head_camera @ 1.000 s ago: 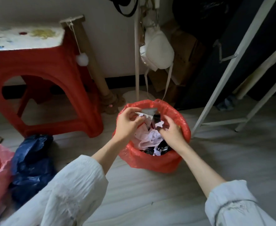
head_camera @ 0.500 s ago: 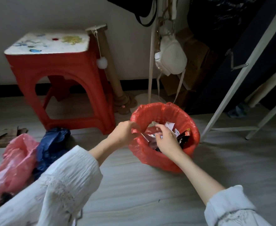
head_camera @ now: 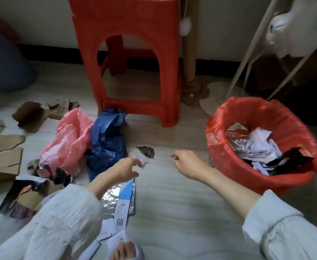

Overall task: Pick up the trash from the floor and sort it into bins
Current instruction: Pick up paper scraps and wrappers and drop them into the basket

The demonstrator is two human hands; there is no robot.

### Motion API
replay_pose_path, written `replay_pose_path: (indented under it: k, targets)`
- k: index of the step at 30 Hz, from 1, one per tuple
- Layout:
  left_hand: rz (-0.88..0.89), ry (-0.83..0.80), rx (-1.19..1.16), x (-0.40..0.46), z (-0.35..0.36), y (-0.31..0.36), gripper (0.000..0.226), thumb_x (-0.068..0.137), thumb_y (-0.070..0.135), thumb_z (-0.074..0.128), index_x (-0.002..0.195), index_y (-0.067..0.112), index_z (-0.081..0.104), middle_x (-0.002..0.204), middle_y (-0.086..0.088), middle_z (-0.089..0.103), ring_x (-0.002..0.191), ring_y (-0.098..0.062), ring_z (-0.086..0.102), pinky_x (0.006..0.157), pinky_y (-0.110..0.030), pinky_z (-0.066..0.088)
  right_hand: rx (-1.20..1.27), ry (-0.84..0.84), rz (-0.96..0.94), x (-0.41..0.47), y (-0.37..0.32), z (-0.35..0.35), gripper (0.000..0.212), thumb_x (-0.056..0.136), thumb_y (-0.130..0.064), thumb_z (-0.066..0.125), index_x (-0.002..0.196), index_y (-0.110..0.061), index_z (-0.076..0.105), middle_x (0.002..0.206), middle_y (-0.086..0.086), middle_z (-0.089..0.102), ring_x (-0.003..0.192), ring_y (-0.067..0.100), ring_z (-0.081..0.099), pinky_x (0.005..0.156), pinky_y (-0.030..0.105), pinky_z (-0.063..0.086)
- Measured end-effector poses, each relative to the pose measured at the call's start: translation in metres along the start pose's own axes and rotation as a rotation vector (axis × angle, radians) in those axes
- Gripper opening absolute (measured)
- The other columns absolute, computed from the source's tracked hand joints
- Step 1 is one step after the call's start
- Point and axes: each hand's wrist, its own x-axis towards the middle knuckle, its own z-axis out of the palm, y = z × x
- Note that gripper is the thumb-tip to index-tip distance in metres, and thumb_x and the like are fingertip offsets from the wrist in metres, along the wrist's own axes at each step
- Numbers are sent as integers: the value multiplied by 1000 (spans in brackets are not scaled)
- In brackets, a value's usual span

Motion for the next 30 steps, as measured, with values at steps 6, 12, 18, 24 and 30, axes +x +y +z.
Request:
replay_pose_path:
  k: [6,12,18,24,30]
  targets:
    - [-164,4,108,21,80,-79,83,78,32,71,145,26,22,150,-6,19,138,-27,20,111,-40,27,-211,-31,-24,93,-16,61,39,95,-21,43,129,-1,46,129,20,47,123,34,42,100,37,39]
    - [-294,-63,196,17,125,-92,114,69,49,73,147,31,-9,154,-10,-13,141,-36,-16,111,-56,10,-467,-33,-205,145,-17,135,69,91,-41,45,147,-11,18,155,8,18,142,26,16,109,42,25]
    - [-299,133,189,16,132,-89,97,70,40,74,144,36,12,150,-7,11,136,-32,14,103,-47,28,-314,218,-317,150,-24,159,28,76,-11,68,101,2,65,104,26,59,97,42,57,68,40,47]
    - [-241,322,109,6,139,-83,76,81,12,59,140,34,17,118,-3,48,104,-27,44,81,-38,38,-212,55,-186,131,-17,166,27,92,-21,51,110,-4,62,113,13,54,109,29,51,73,30,35]
    - [-230,487,-286,-3,116,-83,37,85,10,56,121,15,49,106,-13,59,99,-33,55,73,-38,43,-236,46,-187,90,-14,120,30,87,-5,48,110,-9,67,106,17,62,102,34,58,76,34,42]
